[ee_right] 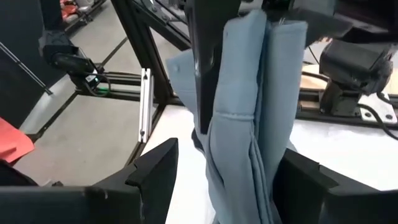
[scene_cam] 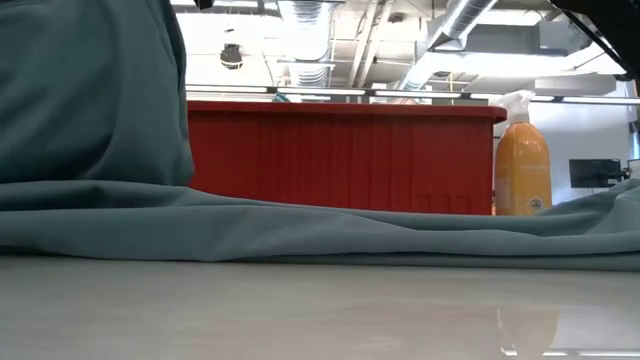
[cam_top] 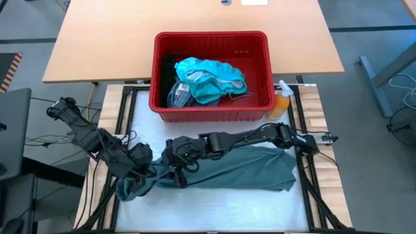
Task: Fold Laundry from Bin
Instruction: Fold the light blue pants
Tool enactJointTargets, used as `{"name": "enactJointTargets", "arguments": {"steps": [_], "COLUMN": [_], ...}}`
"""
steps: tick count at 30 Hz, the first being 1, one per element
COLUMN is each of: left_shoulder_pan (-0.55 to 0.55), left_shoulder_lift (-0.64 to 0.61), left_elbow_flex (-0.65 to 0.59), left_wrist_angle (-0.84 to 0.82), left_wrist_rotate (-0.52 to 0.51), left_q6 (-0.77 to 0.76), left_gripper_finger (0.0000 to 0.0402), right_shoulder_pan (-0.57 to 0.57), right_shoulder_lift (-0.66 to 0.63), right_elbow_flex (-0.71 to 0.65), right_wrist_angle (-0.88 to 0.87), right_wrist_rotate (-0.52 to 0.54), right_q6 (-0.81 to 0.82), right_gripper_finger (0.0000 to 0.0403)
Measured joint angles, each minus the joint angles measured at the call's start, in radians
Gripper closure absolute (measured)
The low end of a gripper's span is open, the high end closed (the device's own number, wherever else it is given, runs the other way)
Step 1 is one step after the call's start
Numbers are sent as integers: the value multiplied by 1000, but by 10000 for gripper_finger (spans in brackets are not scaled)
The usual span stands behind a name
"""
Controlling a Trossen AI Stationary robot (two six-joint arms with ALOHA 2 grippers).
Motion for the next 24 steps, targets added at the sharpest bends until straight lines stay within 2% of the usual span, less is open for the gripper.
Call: {"name": "enactJointTargets", "arguments": {"steps": [4,7,10,14,15,19,24], "left_shoulder_pan": [0,1,1,1,0,0,3], "left_shoulder_lift": [1,1,1,1,0,-1,-32], "left_elbow_flex": [0,0,0,0,0,0,3], "left_wrist_angle": [0,14,19,9,13,16,34], "left_wrist_rotate": [-34,-66,-67,-72,-72,-68,1], "left_q6": [1,8,7,-2,-3,-10,-32], "left_gripper_finger": [372,372,372,372,371,348,284], "right_shoulder_pan": [-7,-8,-7,-13,-16,-22,-27], "right_shoulder_lift": [0,0,0,-7,-8,-7,-9], "right_elbow_flex": [0,0,0,0,0,13,75], "right_wrist_angle": [7,12,12,3,6,16,-55], "right_wrist_rotate": [-5,-5,-5,-21,-40,-90,-116], "right_q6": [1,1,0,-2,-7,7,-29], "right_gripper_finger": [150,175,234,354,365,365,365]}}
